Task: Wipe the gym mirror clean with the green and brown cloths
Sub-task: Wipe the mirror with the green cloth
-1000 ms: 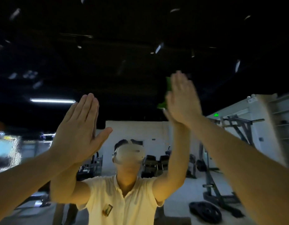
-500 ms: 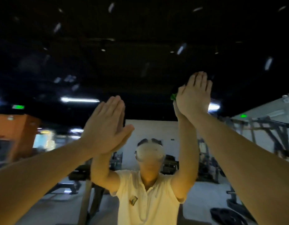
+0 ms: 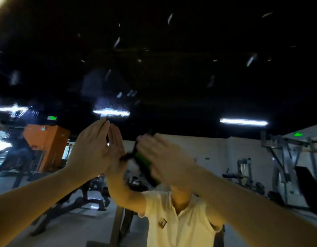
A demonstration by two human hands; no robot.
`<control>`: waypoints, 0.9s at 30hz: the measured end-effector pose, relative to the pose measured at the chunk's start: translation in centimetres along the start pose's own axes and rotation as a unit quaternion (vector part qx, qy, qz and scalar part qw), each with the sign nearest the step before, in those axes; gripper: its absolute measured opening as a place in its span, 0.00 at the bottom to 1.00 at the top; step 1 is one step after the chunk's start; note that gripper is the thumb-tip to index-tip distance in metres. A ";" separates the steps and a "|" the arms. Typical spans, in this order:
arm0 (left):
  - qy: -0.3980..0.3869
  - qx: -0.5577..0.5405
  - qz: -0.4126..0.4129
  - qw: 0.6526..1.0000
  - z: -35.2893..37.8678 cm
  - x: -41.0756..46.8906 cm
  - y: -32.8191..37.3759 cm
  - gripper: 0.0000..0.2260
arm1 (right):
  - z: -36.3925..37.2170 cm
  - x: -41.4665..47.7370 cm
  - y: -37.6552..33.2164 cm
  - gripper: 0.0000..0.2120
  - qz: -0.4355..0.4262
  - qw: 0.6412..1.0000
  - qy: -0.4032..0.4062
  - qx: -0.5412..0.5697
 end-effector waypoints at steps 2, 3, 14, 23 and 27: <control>-0.006 -0.019 -0.003 1.000 0.0 -0.2 0.0 0.37 | -2.0 -0.7 8.1 0.35 0.185 0.982 0.041 0.018; -0.036 -0.042 -0.015 0.998 0.4 -0.4 -0.1 0.44 | -3.0 -1.8 12.3 0.33 0.282 0.958 0.060 0.002; -0.091 -0.121 0.038 0.988 1.5 -2.2 -1.7 0.48 | 0.9 7.4 0.4 0.34 0.269 0.962 0.022 -0.033; -0.043 -0.031 -0.004 0.999 2.6 -0.6 -7.1 0.44 | -0.6 6.9 7.8 0.33 0.247 0.963 0.023 -0.101; -0.074 -0.002 0.018 0.997 3.9 -1.1 -7.5 0.53 | -1.8 8.0 14.9 0.31 0.435 0.894 0.060 -0.092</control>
Point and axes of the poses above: each hand's wrist, its own x-axis towards the middle knuckle, its own z-axis out of the palm, y = z × x, the point moved 9 cm from there along x, towards the middle knuckle, and after that the axes turned 12 degrees about y, right-handed, at the moved point
